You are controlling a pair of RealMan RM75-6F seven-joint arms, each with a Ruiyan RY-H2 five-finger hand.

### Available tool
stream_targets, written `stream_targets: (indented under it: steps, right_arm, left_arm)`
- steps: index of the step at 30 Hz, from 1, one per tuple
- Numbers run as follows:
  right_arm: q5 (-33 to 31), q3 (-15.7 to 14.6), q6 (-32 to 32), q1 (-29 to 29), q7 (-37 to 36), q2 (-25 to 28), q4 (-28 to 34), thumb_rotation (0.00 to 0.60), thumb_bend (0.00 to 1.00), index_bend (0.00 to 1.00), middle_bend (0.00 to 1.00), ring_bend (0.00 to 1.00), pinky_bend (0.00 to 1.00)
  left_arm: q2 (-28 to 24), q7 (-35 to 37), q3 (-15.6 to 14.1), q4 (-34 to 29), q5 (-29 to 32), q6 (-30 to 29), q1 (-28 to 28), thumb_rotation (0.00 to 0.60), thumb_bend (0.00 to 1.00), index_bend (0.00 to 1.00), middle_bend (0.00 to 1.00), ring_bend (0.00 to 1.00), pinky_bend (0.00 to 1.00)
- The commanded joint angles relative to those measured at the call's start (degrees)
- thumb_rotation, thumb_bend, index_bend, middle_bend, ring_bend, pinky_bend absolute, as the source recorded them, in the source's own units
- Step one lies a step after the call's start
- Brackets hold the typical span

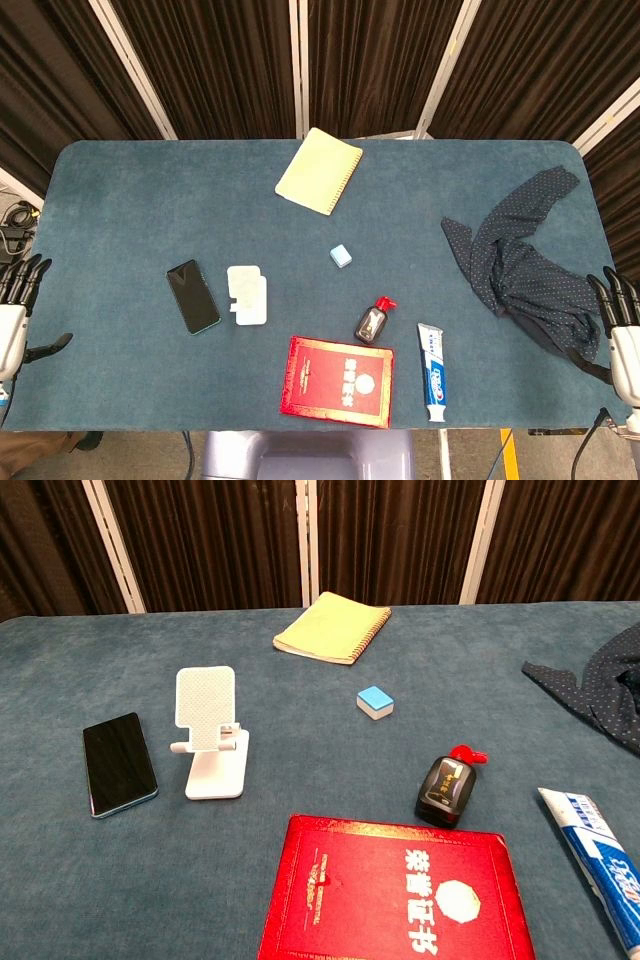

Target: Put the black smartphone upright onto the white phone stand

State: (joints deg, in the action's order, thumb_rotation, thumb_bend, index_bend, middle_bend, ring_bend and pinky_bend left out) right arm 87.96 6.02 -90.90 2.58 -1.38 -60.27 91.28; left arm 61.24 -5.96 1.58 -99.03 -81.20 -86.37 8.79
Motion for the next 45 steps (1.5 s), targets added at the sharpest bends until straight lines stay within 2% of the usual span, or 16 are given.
stream_targets:
  steps: [1,7,10,13,16,19,21,25,31,35,45]
  right_arm:
    - [0.06,-0.06,0.03,-0.01,-0.16,0.12,0.1,0.6,0.0,0.0,0.0,0.0,0.0]
    - [0.07,-0.08,-0.05,-0.08,-0.56,0.26,0.17,0.6,0.0,0.0,0.0,0.0,0.0]
    - [-0.07,0.0,-0.09,-0.11,-0.94,0.36,0.32,0.6,0.0,0.0,0.0,0.0,0.0]
    - [-0.57,0.23,-0.11,-0.1,-0.45,0.07,0.25,0.6,0.0,0.0,0.0,0.0,0.0]
    - [-1.43,0.67,0.37,0.23,0.49,-0.38,0.08,0.6,0.0,0.0,0.0,0.0,0.0]
    - [-2.36,0.92,0.92,0.4,1.13,-0.71,-0.13,0.6,0.0,0.0,0.0,0.0,0.0]
    - [-3.0,1.22,1.18,0.56,1.62,-0.93,-0.29,0.6,0.0,0.0,0.0,0.0,0.0]
    - [-4.26,1.58,1.93,0.82,2.59,-1.41,-0.65,0.6,0.0,0.0,0.0,0.0,0.0]
    - [-5.46,1.96,2.31,0.96,3.85,-1.91,-0.87,0.6,0.0,0.0,0.0,0.0,0.0]
    - [-6.24,2.06,3.09,1.24,4.69,-2.27,-1.13,0.6,0.0,0.0,0.0,0.0,0.0]
    - [-7.68,2.5,4.03,1.56,5.04,-2.61,-1.56,0.6,0.0,0.0,0.0,0.0,0.0]
  left_arm:
    - [0.04,-0.08,0.06,0.14,-0.23,0.05,-0.09,0.6,0.0,0.0,0.0,0.0,0.0]
    - [0.43,-1.04,-0.05,0.95,-1.35,0.76,0.22,0.6,0.0,0.0,0.0,0.0,0.0]
    - [1.02,-0.9,-0.2,2.17,-2.51,2.9,1.55,0.6,0.0,0.0,0.0,0.0,0.0]
    - [2.28,-1.37,0.2,4.93,-2.26,8.5,4.82,0.6,0.0,0.0,0.0,0.0,0.0]
    - [3.7,-3.0,0.71,8.94,-1.92,18.21,10.67,0.6,0.0,0.0,0.0,0.0,0.0]
    - [5.22,-3.72,0.4,12.96,-3.83,25.37,15.57,0.6,0.0,0.0,0.0,0.0,0.0]
    - [6.59,-2.72,-0.06,15.63,-6.27,28.99,18.62,0.6,0.0,0.0,0.0,0.0,0.0]
    - [8.91,0.92,-1.4,20.61,-11.52,32.63,23.02,0.6,0.0,0.0,0.0,0.0,0.0]
    - [11.62,8.35,-4.12,27.92,-18.96,34.13,28.05,0.6,0.0,0.0,0.0,0.0,0.0]
    - [14.66,13.07,-6.53,34.27,-23.43,33.82,30.87,0.6,0.0,0.04,0.0,0.0,0.0]
    - [20.44,20.47,-11.49,45.14,-28.47,31.64,33.32,0.6,0.0,0.15,0.0,0.0,0.0]
